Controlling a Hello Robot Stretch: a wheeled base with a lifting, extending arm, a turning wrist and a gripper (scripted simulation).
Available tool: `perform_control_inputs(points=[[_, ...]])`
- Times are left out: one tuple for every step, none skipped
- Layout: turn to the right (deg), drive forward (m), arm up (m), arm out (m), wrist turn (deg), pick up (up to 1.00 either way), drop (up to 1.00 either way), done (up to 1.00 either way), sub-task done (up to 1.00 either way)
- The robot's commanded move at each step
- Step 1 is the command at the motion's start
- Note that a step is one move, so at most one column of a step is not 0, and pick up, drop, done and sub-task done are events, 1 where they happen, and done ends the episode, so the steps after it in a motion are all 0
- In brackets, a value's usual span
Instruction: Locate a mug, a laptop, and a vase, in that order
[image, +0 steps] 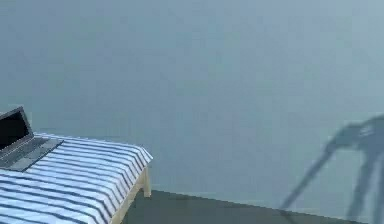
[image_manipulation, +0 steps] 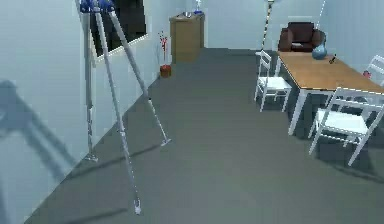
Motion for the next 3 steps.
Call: perform_control_inputs(points=[[45.0,0.00,0.00,0.00,0.0,0.00,0.00,0.00,0.00],[45.0,0.00,0.00,0.00,0.0,0.00,0.00,0.00,0.00],[24.0,0.00,0.00,0.00,0.0,0.00,0.00,0.00,0.00]])
